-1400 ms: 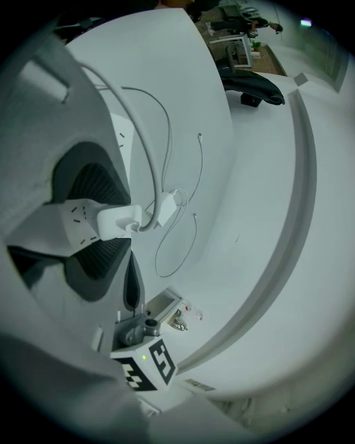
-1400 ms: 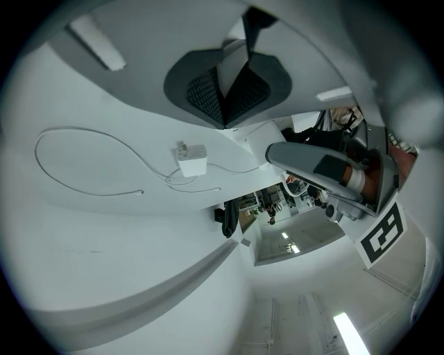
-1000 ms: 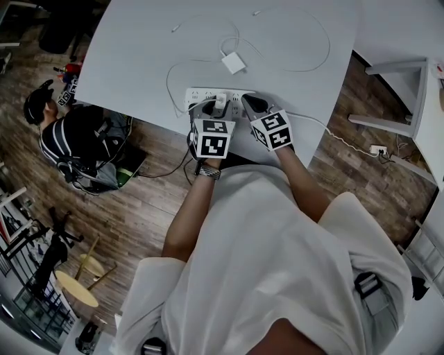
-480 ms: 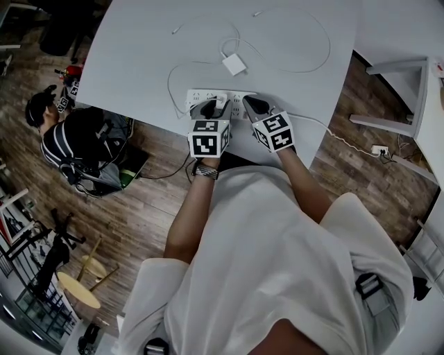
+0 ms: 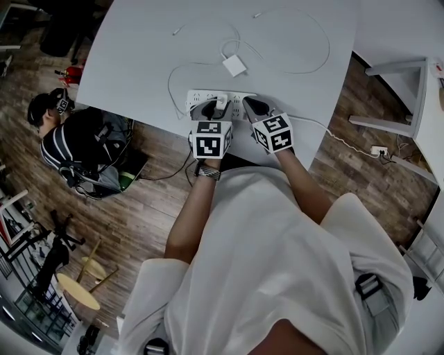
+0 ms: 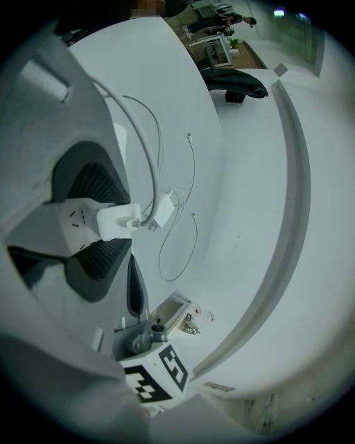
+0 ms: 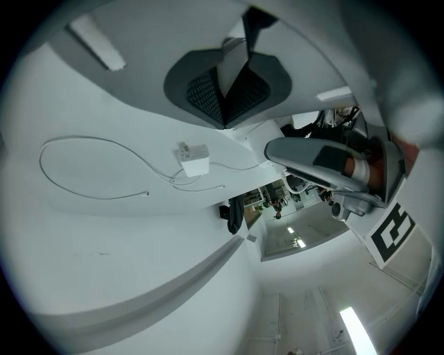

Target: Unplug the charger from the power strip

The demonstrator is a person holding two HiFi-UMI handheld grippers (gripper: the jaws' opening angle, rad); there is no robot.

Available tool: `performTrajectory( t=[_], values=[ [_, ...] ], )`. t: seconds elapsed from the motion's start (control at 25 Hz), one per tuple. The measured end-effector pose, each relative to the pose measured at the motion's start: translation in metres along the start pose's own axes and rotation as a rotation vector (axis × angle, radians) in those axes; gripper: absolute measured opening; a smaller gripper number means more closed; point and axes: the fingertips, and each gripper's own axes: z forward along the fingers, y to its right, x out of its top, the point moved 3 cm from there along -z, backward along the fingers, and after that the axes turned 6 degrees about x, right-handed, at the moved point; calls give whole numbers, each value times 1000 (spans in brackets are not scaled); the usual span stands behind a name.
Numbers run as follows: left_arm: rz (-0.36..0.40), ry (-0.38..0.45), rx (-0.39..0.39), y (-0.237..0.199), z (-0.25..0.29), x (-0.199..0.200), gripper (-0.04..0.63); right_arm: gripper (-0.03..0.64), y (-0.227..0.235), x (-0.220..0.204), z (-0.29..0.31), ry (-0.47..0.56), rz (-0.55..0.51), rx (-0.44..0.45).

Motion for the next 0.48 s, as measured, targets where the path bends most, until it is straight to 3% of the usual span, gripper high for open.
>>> performTrajectory(
  t=[0.48],
  values=[
    [151, -16, 82, 2, 6, -6, 156, 2, -2, 0, -1, 8, 3, 7]
  ],
)
